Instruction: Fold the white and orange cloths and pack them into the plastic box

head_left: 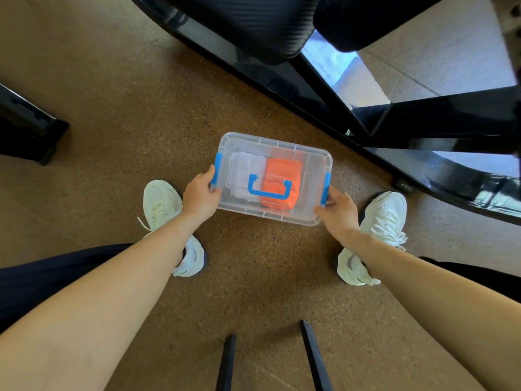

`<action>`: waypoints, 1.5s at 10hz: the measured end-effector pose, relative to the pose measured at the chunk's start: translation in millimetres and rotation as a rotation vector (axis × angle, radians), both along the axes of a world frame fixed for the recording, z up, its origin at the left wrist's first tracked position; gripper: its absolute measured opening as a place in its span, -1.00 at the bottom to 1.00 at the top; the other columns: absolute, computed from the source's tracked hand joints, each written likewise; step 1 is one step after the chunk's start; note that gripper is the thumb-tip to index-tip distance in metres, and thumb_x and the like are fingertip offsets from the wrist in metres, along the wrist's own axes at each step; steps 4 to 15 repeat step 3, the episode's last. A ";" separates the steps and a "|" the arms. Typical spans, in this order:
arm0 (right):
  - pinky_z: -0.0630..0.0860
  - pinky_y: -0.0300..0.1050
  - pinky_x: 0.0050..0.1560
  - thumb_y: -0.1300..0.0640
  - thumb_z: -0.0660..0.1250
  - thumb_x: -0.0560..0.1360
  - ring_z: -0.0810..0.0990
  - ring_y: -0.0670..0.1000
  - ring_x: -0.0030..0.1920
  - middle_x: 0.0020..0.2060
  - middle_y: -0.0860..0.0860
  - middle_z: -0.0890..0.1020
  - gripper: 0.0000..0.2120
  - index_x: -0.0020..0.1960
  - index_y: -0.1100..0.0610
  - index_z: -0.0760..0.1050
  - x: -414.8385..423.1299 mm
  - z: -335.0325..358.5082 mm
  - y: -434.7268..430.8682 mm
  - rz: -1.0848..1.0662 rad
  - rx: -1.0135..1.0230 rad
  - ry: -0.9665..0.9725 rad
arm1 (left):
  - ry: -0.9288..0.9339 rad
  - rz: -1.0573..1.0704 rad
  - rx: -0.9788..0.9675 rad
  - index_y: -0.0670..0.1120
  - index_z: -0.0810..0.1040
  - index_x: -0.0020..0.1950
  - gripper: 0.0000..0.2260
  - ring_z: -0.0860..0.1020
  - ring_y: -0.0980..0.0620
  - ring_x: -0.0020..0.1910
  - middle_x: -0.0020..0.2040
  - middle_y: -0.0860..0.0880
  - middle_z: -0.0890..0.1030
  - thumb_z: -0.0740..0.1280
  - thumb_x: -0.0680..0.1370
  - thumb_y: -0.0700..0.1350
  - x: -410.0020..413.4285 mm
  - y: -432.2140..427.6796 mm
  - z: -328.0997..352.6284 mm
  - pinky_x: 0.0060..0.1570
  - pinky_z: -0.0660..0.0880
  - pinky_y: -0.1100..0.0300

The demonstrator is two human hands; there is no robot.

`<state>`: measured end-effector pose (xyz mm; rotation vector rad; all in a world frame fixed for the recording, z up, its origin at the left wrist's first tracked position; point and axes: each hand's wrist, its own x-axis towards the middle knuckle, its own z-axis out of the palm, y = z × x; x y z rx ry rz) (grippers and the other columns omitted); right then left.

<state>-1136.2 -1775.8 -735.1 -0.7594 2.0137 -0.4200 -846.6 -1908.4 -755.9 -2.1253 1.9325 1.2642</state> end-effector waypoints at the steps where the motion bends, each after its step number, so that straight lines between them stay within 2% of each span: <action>1: 0.58 -0.15 0.05 0.14 0.47 0.50 0.58 -0.07 0.05 0.06 -0.07 0.59 -0.64 0.27 0.00 0.54 -14.8 10.4 -2.5 0.046 0.024 -0.013 | 0.028 -0.032 0.120 0.02 0.21 0.61 -0.38 0.50 -0.06 0.37 0.49 -0.04 0.43 0.35 0.59 -0.15 1.3 -2.5 11.7 0.30 0.45 0.04; 2: 0.49 -0.21 -0.03 0.15 0.44 0.53 0.53 -0.04 0.05 0.07 -0.08 0.56 -0.63 0.32 0.05 0.52 -25.4 30.7 -10.8 0.077 0.088 0.003 | -0.054 -0.209 0.240 0.00 0.46 0.46 -0.57 0.56 -0.04 0.30 0.37 -0.02 0.56 0.38 0.58 -0.06 -1.1 -5.8 32.4 0.22 0.49 0.03; 3: 0.54 -0.05 0.11 0.07 0.45 0.51 0.58 0.03 0.14 0.15 -0.02 0.62 -0.66 0.28 0.03 0.58 -33.1 54.3 -22.9 0.233 0.142 0.135 | -0.092 -0.280 0.217 0.01 0.60 0.14 -0.85 0.59 0.02 0.04 0.08 0.00 0.61 0.35 0.59 -0.03 -11.3 -11.3 62.6 -0.02 0.51 0.10; 15: 0.54 -0.05 0.11 0.07 0.45 0.51 0.58 0.03 0.14 0.15 -0.02 0.62 -0.66 0.28 0.03 0.58 -33.1 54.3 -22.9 0.233 0.142 0.135 | -0.092 -0.280 0.217 0.01 0.60 0.14 -0.85 0.59 0.02 0.04 0.08 0.00 0.61 0.35 0.59 -0.03 -11.3 -11.3 62.6 -0.02 0.51 0.10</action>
